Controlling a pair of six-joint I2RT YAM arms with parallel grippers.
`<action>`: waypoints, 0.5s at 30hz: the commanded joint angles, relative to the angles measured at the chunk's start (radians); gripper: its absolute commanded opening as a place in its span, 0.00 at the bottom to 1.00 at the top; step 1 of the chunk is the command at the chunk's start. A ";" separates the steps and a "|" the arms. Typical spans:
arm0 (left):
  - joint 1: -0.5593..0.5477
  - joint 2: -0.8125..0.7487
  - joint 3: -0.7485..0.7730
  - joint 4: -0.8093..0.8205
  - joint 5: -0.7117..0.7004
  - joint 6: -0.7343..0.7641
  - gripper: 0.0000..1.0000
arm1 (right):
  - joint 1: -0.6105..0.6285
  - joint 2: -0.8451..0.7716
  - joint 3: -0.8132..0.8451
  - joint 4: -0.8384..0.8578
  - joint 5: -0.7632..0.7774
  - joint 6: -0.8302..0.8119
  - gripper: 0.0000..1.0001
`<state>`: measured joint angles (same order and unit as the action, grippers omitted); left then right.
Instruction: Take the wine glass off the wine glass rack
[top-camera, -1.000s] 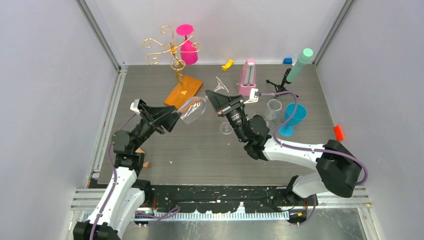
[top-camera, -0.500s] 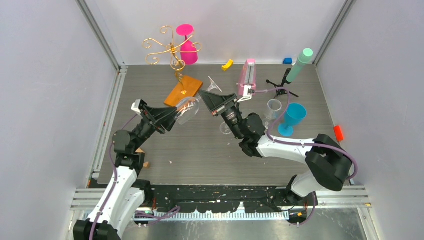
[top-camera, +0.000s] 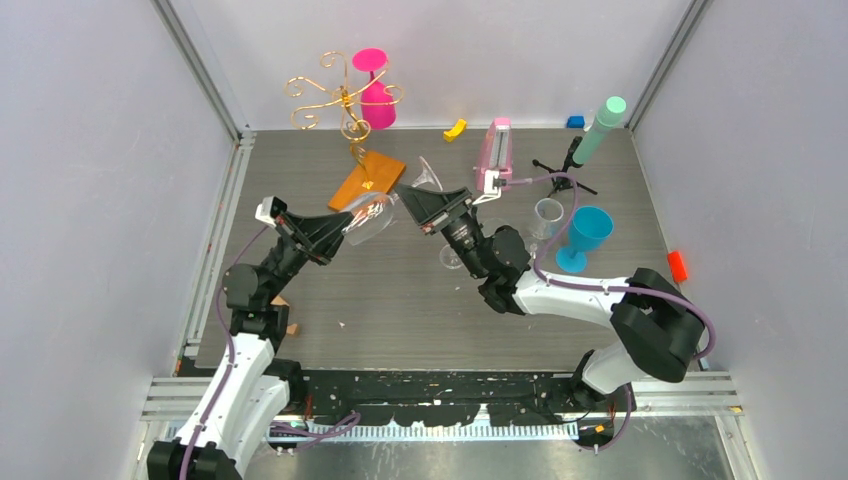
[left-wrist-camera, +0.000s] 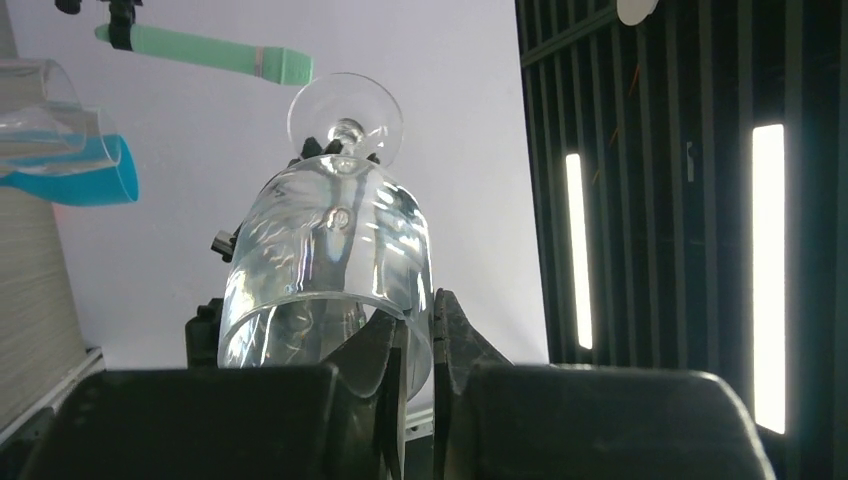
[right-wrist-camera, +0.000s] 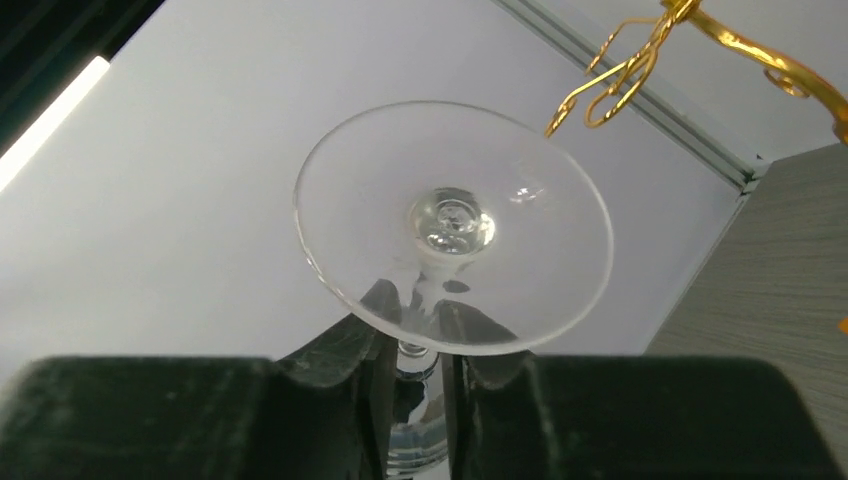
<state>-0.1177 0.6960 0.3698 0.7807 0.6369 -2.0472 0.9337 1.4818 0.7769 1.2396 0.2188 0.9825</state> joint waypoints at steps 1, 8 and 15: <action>-0.003 -0.013 0.022 -0.013 -0.020 0.074 0.00 | 0.019 -0.031 0.024 -0.014 -0.093 -0.061 0.34; 0.000 -0.054 0.074 -0.117 -0.056 0.201 0.00 | 0.020 -0.066 0.009 -0.032 -0.117 -0.068 0.55; 0.000 -0.053 0.212 -0.378 -0.048 0.430 0.00 | 0.019 -0.133 -0.031 -0.088 -0.118 -0.069 0.62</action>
<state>-0.1196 0.6498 0.4641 0.5571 0.6102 -1.8023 0.9417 1.4300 0.7570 1.1385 0.1165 0.9356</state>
